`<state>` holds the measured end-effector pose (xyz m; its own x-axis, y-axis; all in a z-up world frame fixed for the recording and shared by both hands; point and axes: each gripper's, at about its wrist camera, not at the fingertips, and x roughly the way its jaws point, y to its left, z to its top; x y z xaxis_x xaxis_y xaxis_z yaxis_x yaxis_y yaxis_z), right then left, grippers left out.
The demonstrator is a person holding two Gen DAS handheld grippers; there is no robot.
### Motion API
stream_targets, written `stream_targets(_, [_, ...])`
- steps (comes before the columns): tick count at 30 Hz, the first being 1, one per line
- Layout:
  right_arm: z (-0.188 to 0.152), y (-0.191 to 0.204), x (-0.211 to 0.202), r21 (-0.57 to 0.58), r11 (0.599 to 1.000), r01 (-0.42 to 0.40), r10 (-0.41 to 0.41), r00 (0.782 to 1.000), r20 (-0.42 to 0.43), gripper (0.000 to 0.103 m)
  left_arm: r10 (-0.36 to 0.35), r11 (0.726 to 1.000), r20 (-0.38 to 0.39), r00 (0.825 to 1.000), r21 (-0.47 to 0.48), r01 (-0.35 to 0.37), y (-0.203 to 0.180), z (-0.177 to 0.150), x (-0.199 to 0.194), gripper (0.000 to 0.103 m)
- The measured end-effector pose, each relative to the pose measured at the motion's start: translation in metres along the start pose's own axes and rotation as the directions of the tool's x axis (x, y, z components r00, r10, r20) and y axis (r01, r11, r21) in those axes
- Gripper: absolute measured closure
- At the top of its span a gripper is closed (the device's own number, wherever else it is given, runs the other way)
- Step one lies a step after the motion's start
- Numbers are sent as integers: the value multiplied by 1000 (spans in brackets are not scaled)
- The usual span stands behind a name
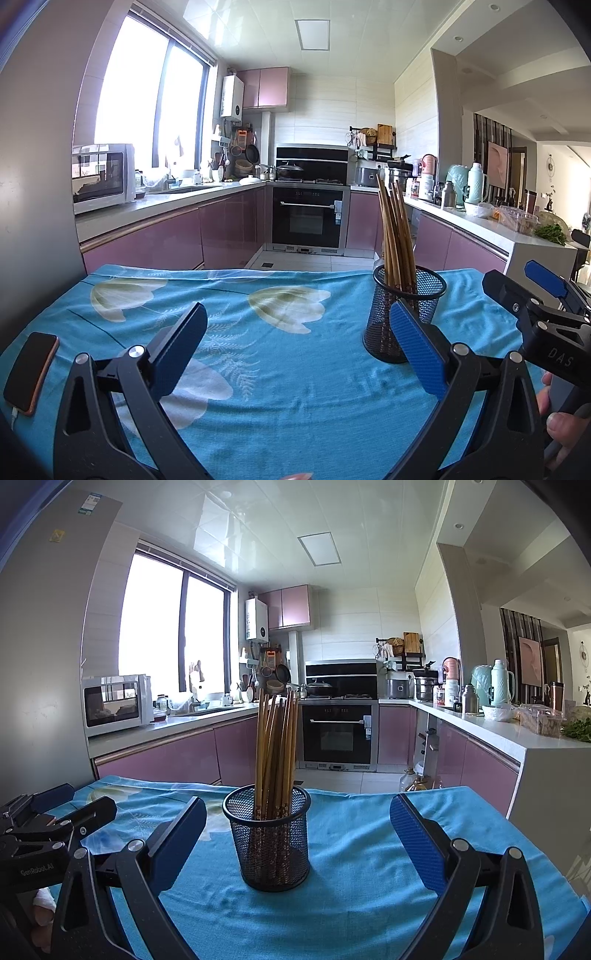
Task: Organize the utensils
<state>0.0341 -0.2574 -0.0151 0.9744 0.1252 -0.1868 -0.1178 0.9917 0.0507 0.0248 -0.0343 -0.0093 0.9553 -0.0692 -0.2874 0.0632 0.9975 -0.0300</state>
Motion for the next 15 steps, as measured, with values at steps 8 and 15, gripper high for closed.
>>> stream_targets(8, [0,-3,3,7,1000,-4,4,1000,-27,7,-3,1000,-31,1000,20,3,0,0,3,6])
stream_targets(15, [-20,-66,47,-36,988,153,-156,939,-307,7,30,999,-167,986,-33,-36,28,-3,27,6])
